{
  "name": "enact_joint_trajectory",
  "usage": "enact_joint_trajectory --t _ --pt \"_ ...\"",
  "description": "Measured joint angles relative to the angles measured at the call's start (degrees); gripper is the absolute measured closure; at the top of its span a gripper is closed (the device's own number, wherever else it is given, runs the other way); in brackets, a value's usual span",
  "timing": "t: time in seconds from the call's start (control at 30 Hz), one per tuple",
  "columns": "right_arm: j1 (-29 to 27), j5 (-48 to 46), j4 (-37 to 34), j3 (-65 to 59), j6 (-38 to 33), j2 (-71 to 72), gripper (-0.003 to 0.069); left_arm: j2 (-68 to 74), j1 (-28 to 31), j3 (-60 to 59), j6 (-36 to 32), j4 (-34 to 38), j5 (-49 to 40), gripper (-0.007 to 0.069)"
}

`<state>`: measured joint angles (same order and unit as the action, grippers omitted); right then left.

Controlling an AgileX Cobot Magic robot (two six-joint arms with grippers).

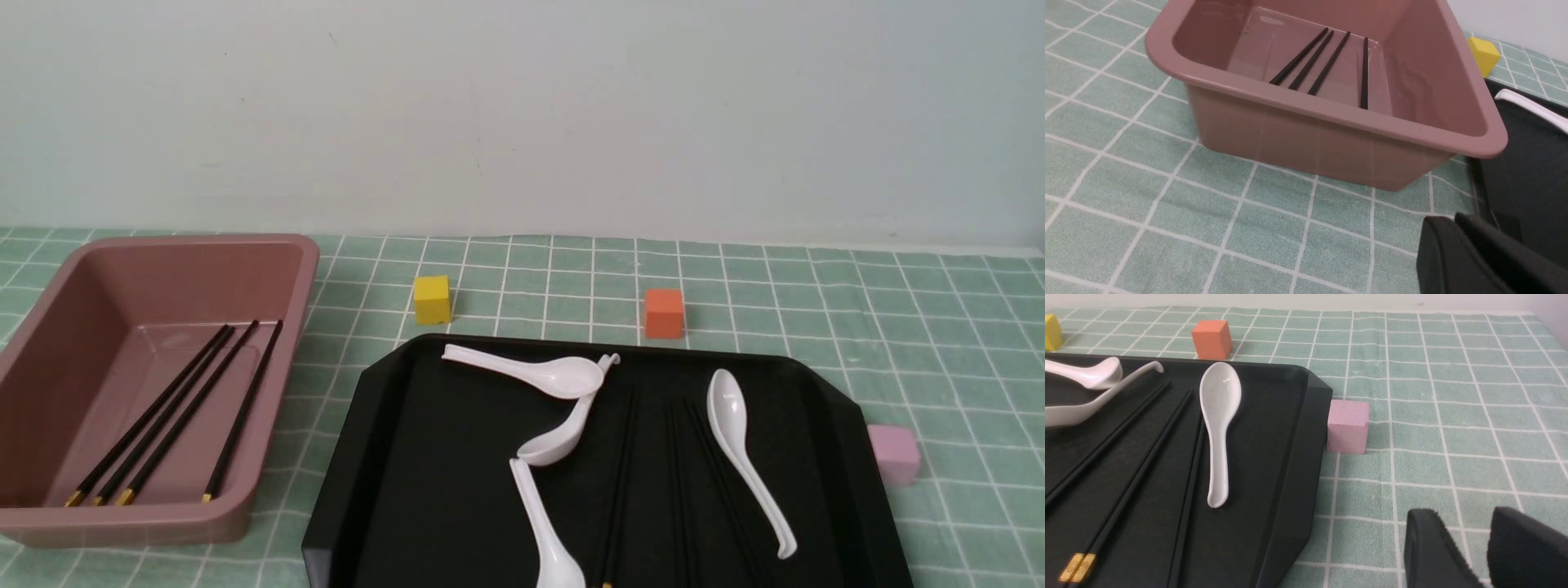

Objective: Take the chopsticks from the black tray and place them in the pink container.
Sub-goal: 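Move the gripper over the chopsticks on the black tray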

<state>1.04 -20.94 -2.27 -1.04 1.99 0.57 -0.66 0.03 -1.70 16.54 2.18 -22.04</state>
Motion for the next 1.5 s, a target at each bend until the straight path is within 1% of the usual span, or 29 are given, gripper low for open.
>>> enact_joint_trajectory --t 0.87,0.9,0.97,1.07,1.13,1.17,1.2,1.23,1.33,1.43,1.5 --pt "0.0 0.2 0.7 0.0 0.5 0.0 0.0419 0.0 0.0 0.0 0.0 -0.1 0.0 0.0554" --pt "0.0 0.4 -0.8 0.0 1.5 0.0 0.0419 0.0 0.0 0.0 0.0 -0.1 0.0 0.0553" --pt "0.0 0.8 -8.0 -0.1 6.4 0.0 0.0419 0.0 0.0 0.0 0.0 -0.1 0.0 0.0552" --pt "0.0 1.0 -20.9 -0.2 14.2 0.0 0.0419 0.0 0.0 0.0 0.0 -0.1 0.0 0.055" --pt "0.0 0.9 -28.3 -0.3 18.1 0.0 0.0419 0.0 0.0 0.0 0.0 -0.1 0.0 0.0548" --pt "0.0 0.9 -31.8 -0.3 19.4 0.0 0.0419 0.0 0.0 0.0 0.0 -0.1 0.0 0.0547" --pt "0.0 0.9 -31.8 -0.3 19.4 0.0 0.0419 0.0 0.0 0.0 0.0 -0.1 0.0 0.0547" --pt "0.0 1.4 -35.5 -0.3 20.1 0.0 0.0419 0.0 0.0 0.0 0.0 -0.1 0.0 0.0546" --pt "0.0 2.5 -38.6 -0.3 19.1 0.0 0.0419 0.0 0.0 0.0 0.0 -0.1 0.0 0.0546" --pt "0.0 2.0 -39.4 2.1 13.1 0.0 0.0435 0.0 0.0 0.0 0.0 -0.1 0.0 0.0545" --pt "0.0 2.0 -39.5 7.7 6.8 -1.0 0.049 0.0 0.0 0.0 0.0 -0.1 0.0 0.0543"
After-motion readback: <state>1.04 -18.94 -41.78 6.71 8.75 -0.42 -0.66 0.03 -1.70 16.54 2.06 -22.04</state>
